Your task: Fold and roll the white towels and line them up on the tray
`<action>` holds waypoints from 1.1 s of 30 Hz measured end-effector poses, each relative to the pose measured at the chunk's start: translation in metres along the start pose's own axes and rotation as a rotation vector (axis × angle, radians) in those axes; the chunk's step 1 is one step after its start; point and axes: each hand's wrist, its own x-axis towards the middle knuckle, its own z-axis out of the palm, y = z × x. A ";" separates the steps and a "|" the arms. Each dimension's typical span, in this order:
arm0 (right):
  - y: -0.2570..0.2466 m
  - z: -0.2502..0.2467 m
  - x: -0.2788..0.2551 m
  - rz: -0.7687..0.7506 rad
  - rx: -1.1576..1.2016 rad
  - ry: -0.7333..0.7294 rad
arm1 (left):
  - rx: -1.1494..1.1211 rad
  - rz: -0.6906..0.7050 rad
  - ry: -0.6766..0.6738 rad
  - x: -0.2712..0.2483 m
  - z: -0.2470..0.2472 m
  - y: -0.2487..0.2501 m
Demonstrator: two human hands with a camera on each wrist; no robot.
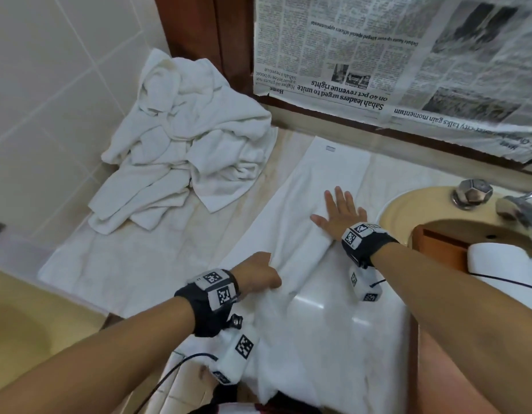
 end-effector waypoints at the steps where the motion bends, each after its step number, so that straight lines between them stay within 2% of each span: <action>1: 0.000 0.000 0.001 0.003 -0.004 0.001 | -0.051 -0.009 -0.026 -0.001 -0.006 -0.003; 5: 0.004 -0.003 0.008 0.006 -0.018 0.005 | -0.229 -0.029 -0.138 -0.007 -0.016 -0.016; 8: 0.010 -0.007 0.013 -0.004 -0.016 -0.002 | -0.167 -0.076 -0.254 -0.013 -0.021 -0.032; 10: 0.015 -0.012 0.017 -0.006 -0.019 -0.007 | -0.030 -0.154 -0.275 -0.011 -0.031 -0.046; 12: 0.020 -0.016 0.023 -0.003 -0.032 -0.015 | 0.208 -0.202 -0.258 -0.010 -0.043 -0.062; 16: 0.023 -0.018 0.030 0.011 -0.028 0.009 | 0.616 -0.193 -0.298 -0.026 -0.062 -0.065; 18: 0.021 -0.018 0.029 0.022 -0.031 0.019 | 0.689 -0.207 -0.258 -0.026 -0.066 -0.062; 20: 0.018 -0.018 0.027 0.031 -0.035 0.023 | 0.668 -0.215 -0.201 -0.024 -0.067 -0.052; 22: 0.016 -0.017 0.024 0.040 -0.037 0.030 | 0.563 -0.205 -0.056 -0.018 -0.065 -0.037; 25: 0.016 -0.013 0.021 0.040 -0.047 0.039 | 0.327 -0.103 0.199 0.003 -0.060 -0.022; 30: 0.021 -0.008 0.015 0.026 -0.031 0.058 | 0.222 0.064 0.296 0.020 -0.051 -0.010; 33: 0.018 -0.008 0.011 0.031 -0.076 0.070 | 0.101 0.036 0.377 0.023 -0.064 -0.011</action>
